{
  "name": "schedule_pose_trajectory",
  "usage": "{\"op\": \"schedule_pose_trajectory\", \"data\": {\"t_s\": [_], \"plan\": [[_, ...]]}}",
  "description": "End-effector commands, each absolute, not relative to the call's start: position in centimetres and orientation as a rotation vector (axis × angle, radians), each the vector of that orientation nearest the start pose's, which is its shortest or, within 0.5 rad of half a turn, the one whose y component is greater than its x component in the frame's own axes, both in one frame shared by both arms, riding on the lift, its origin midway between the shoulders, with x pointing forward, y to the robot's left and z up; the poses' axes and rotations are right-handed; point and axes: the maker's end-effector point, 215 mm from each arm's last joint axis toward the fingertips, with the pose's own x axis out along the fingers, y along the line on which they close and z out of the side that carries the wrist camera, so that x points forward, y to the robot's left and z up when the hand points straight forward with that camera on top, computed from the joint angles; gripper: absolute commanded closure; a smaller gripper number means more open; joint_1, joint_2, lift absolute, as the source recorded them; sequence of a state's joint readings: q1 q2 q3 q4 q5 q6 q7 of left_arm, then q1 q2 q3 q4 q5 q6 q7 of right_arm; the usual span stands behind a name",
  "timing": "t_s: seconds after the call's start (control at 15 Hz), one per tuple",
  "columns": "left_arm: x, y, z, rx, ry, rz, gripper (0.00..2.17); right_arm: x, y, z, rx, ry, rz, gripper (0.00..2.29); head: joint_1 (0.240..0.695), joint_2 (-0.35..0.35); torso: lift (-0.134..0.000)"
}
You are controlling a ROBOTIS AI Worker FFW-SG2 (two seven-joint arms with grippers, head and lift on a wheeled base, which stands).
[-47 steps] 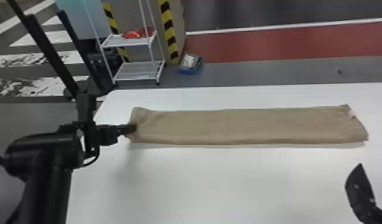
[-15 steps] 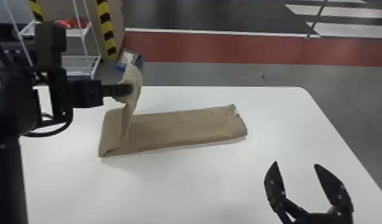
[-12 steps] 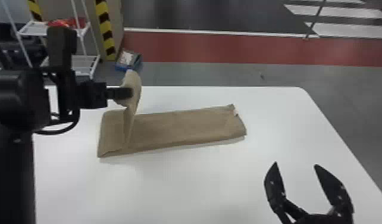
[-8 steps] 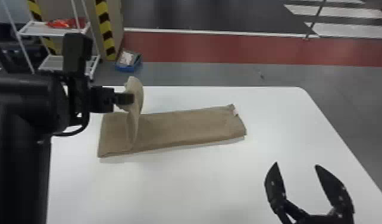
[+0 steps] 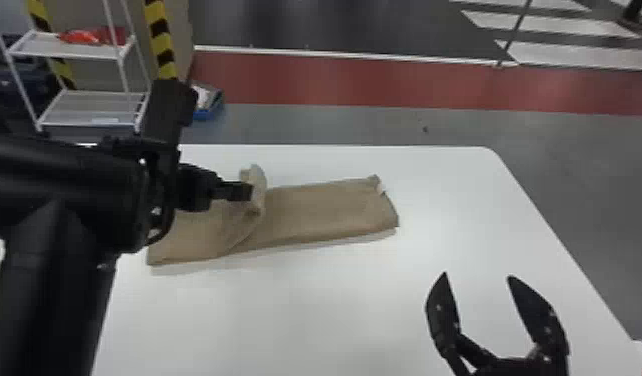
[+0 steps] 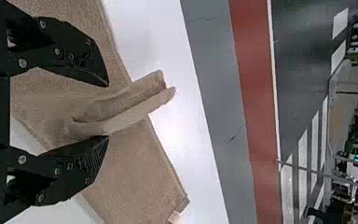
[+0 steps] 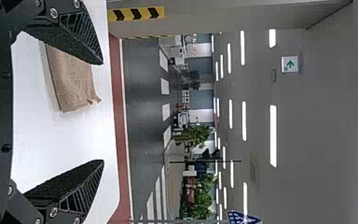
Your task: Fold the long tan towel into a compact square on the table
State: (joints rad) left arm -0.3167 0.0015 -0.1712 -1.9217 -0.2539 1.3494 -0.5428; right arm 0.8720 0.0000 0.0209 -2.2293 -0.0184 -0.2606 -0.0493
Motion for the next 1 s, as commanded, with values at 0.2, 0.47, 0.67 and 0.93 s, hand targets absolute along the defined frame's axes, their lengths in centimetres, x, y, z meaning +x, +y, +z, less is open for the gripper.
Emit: {"op": "schedule_pose_trajectory", "data": {"t_s": [0.2,0.47,0.67,0.93], "plan": [[56.2,10.1,-34.9,0.082,0.721,-0.457,0.2,34.0,-23.1,-30.4,0.034,-0.049,-0.043,0.14,0.695,-0.157,-0.123],[55.9,11.8,-34.9,0.004,0.702,-0.449,0.11,35.4,-22.9,-29.7,0.033,-0.05,-0.035,0.14,0.695,-0.158,-0.123],[55.5,14.8,-34.3,-0.089,0.639,-0.423,0.11,38.0,-22.1,-30.5,0.042,-0.01,-0.018,0.14,0.695,-0.132,-0.123],[57.1,21.6,-31.2,-0.179,0.436,-0.347,0.12,42.5,-19.6,-32.8,0.113,0.095,0.06,0.15,0.695,-0.05,-0.123]]}}
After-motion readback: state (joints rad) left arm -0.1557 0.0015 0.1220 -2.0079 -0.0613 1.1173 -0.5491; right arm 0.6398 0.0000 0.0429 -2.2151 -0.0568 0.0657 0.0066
